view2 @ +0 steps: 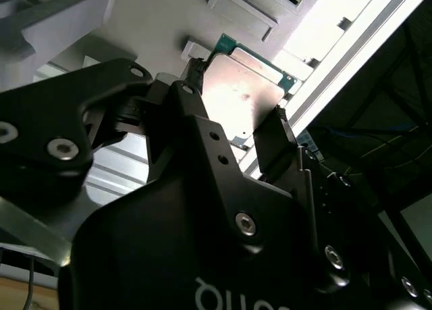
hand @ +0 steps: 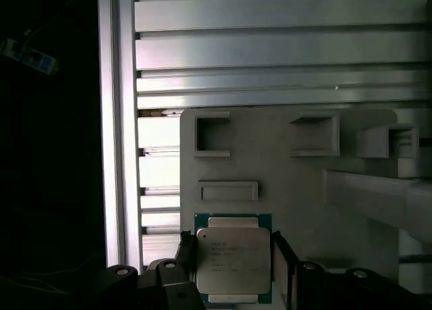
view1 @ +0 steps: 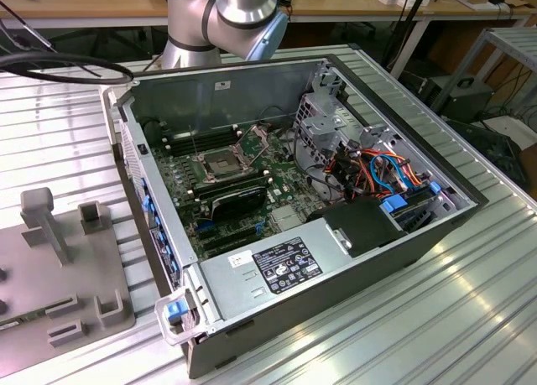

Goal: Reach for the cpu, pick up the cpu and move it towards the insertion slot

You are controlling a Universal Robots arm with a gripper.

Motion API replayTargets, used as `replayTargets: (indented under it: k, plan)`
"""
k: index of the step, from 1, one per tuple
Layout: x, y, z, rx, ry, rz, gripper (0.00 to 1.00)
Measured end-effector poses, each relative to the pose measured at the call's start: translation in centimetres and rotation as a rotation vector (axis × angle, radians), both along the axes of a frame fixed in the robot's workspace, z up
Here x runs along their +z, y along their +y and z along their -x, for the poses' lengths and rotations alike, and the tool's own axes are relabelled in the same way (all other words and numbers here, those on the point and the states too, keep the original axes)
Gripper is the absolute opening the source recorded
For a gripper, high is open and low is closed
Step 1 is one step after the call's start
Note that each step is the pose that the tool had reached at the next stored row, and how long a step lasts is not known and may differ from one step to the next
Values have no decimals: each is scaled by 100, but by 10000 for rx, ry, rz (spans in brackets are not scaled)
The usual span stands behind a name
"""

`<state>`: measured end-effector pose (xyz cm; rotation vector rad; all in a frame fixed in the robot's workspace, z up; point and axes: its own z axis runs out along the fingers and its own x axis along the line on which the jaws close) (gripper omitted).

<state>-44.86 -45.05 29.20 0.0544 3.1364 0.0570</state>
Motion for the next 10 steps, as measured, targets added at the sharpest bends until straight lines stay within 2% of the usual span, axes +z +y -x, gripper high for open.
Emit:
replayTargets:
  k: [2, 10]
  plan:
    - [29, 0, 0, 1, -2, 1, 55]
    - [31, 0, -18, 0, 0, 5, 55]
